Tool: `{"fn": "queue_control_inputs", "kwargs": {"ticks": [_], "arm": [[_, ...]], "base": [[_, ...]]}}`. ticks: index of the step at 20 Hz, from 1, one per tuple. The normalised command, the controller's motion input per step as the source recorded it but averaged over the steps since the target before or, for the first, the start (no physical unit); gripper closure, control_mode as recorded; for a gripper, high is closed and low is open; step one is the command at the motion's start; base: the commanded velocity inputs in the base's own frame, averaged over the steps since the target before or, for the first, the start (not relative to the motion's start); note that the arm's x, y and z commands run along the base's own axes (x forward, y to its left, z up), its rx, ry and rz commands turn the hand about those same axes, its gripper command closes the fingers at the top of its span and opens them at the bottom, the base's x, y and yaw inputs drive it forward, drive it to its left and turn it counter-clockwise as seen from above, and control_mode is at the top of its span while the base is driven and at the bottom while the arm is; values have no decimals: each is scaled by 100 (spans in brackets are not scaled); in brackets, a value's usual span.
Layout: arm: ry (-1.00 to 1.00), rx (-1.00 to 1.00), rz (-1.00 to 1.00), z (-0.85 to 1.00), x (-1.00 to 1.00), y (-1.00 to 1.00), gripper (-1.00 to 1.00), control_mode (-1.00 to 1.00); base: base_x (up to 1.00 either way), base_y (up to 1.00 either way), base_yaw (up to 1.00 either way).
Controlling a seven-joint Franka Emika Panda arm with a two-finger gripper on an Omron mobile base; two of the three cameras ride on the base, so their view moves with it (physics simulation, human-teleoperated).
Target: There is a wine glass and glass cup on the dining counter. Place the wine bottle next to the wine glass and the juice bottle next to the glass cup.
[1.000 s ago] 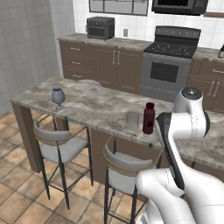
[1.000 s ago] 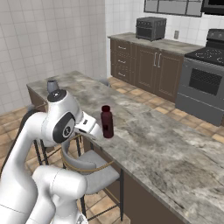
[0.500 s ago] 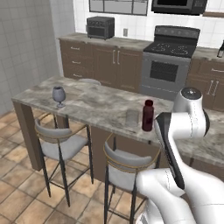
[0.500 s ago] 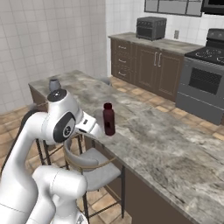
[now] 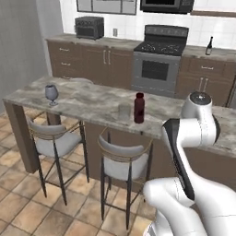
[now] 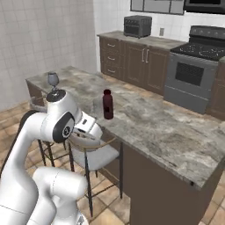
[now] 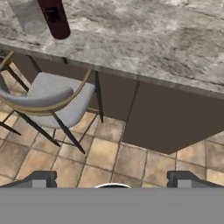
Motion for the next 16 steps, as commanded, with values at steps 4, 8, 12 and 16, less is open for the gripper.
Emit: {"fn": "queue_control_inputs", "kwargs": {"ticks": [4, 8, 12, 16], "arm": [[0, 0, 0, 0, 0, 0, -100, 100], [0, 0, 0, 0, 0, 0, -100, 100], [0, 0, 0, 0, 0, 0, -100, 100], [0, 0, 0, 0, 0, 0, -100, 100]], "base": [[0, 7, -97], [0, 7, -99], [0, 6, -99], [0, 6, -99]]}}
